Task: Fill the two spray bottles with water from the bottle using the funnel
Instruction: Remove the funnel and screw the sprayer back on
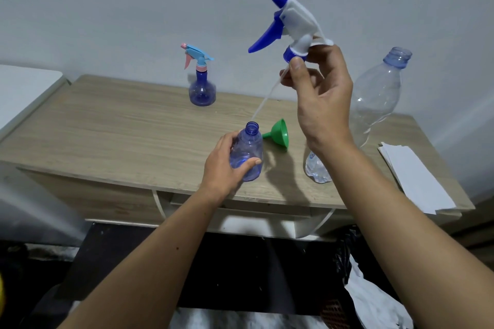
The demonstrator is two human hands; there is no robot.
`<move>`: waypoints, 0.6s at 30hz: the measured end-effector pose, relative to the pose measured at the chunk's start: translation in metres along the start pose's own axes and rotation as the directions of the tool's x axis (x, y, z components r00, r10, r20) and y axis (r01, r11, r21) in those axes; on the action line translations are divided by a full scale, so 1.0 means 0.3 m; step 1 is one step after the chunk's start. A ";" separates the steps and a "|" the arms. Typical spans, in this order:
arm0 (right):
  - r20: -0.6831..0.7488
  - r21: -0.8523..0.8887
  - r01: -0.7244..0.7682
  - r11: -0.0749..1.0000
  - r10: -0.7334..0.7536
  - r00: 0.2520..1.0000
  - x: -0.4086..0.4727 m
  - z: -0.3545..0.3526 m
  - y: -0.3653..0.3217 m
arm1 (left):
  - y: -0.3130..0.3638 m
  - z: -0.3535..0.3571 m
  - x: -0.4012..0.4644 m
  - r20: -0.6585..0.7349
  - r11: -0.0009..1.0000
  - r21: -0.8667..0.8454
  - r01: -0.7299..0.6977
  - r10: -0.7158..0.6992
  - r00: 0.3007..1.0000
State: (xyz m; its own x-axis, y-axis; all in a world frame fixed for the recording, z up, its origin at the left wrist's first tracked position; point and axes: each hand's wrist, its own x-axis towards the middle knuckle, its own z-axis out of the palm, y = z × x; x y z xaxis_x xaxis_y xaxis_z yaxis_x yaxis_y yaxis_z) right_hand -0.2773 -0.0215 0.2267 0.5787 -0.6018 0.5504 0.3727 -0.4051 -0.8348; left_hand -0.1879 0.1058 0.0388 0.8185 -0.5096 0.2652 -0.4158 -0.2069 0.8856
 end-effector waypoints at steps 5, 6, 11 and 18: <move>0.063 -0.021 0.008 1.000 -0.007 0.998 -0.003 0.007 0.006 | 0.001 -0.002 -0.002 -0.004 1.000 0.014 -0.009 0.009 1.000; 0.083 -0.029 0.004 1.000 -0.002 0.997 -0.012 0.010 0.015 | 0.002 -0.003 -0.002 -0.005 1.000 0.013 -0.011 0.011 1.000; 0.145 -0.074 -0.079 0.994 0.089 0.985 -0.064 0.016 0.118 | 0.000 0.000 0.000 -0.004 1.000 0.016 -0.008 0.008 1.000; 0.202 -0.148 -0.193 0.970 0.221 0.954 -0.135 0.023 0.258 | -0.006 0.003 -0.001 -0.019 1.000 -0.006 -0.023 0.023 1.000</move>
State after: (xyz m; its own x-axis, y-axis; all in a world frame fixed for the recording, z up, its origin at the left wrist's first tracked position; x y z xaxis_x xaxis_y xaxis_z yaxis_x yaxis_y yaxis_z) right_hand -0.2668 -0.0239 0.1397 0.7807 -0.5250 0.3389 0.1425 -0.3785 -0.9146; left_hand -0.1879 0.1056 0.0369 0.8161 -0.4981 0.2931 -0.4324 -0.1898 0.8815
